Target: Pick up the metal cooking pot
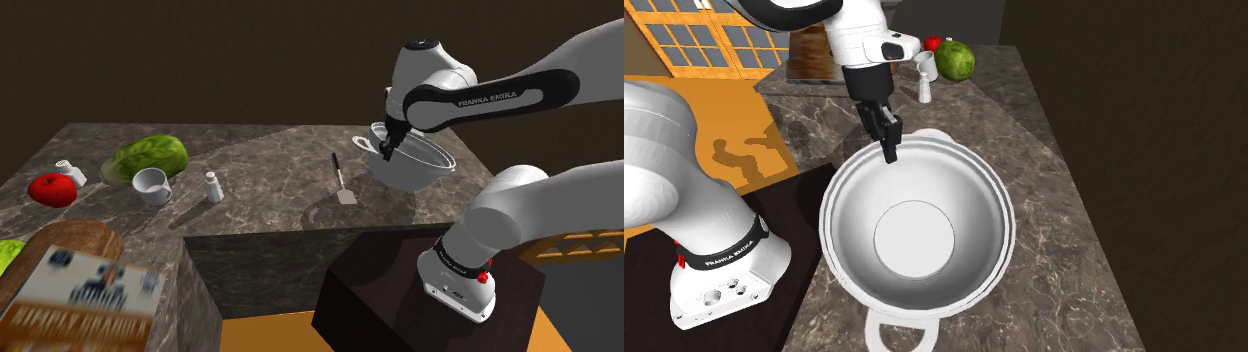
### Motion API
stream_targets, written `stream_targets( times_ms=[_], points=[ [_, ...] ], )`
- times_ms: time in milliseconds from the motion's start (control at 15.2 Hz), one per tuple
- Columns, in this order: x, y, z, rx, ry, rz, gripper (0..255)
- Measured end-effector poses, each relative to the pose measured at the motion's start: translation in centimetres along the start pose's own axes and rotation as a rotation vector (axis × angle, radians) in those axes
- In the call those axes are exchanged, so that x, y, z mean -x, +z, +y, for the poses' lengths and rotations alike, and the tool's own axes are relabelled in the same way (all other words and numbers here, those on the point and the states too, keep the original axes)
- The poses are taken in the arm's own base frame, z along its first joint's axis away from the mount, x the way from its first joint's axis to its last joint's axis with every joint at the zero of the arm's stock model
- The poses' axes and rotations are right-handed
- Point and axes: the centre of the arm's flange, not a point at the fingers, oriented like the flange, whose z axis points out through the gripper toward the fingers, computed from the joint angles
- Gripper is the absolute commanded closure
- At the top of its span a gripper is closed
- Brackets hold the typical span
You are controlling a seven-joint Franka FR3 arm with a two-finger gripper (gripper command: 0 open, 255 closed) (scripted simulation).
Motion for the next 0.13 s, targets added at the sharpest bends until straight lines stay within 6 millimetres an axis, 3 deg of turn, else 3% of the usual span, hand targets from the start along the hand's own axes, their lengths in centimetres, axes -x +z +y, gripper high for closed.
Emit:
stream_targets(
  times_ms=[132],
  points=[
    [0.01, -0.62, 0.19, 0.0, 0.0, -0.001, 255]
  ],
)
